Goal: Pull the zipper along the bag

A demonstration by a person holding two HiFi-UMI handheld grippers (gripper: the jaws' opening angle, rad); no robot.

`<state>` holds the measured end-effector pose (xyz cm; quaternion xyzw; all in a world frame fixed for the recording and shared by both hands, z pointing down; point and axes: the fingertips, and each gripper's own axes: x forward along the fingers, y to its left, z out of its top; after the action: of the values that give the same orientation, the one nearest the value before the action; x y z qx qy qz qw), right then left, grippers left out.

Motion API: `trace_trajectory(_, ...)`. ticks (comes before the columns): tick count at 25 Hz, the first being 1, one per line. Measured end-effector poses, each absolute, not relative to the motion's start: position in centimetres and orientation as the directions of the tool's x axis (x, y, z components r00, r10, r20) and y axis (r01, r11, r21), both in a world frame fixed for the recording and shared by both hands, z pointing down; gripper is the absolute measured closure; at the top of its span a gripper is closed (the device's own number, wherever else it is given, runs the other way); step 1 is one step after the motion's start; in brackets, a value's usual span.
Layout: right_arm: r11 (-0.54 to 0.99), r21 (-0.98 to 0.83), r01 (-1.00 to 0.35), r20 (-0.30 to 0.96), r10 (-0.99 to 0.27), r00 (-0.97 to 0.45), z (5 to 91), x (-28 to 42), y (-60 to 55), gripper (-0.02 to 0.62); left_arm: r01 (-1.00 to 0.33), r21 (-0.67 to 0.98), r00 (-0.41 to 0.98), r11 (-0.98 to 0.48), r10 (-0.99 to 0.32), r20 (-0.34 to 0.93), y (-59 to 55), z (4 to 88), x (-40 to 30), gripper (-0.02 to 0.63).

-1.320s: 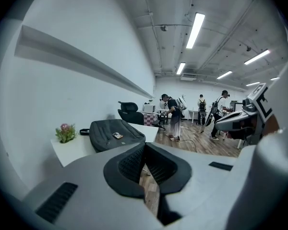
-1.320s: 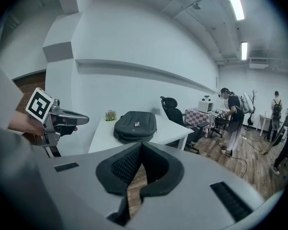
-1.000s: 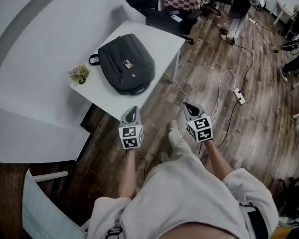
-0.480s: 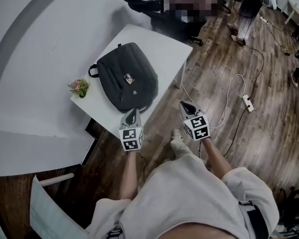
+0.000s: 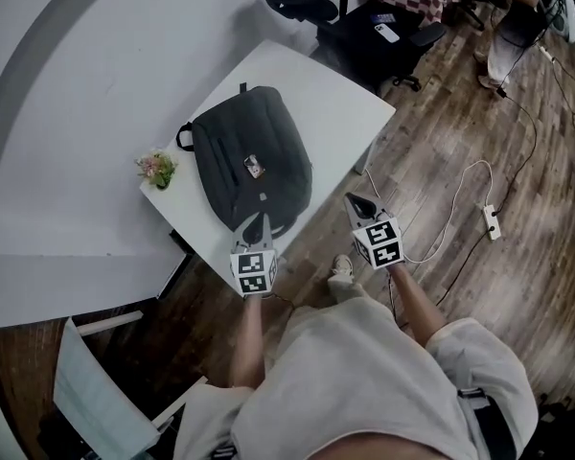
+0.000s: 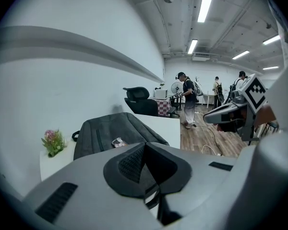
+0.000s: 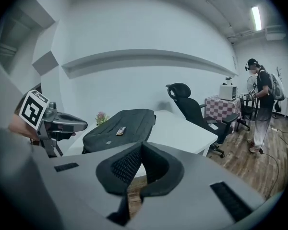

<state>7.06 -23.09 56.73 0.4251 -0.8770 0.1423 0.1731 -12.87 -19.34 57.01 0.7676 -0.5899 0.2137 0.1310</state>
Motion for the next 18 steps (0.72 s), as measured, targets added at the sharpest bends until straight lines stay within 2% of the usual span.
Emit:
trace_trajectory(9,0.636,-0.14,-0.759,0.458,-0.637,-0.619,59.3,6.9,-26.4,0.583,-0.936,-0.135,0.204,-0.325,-0.815,0.543,-21.6,59.2,-11.2,0.58)
trace_trajectory(18,0.649,-0.151,-0.746,0.508,-0.596,-0.622,62.1,5.5,-26.0,0.583,-0.868,-0.223,0.225,-0.444,-0.751,0.621,-20.5,62.4,-11.4,0.58)
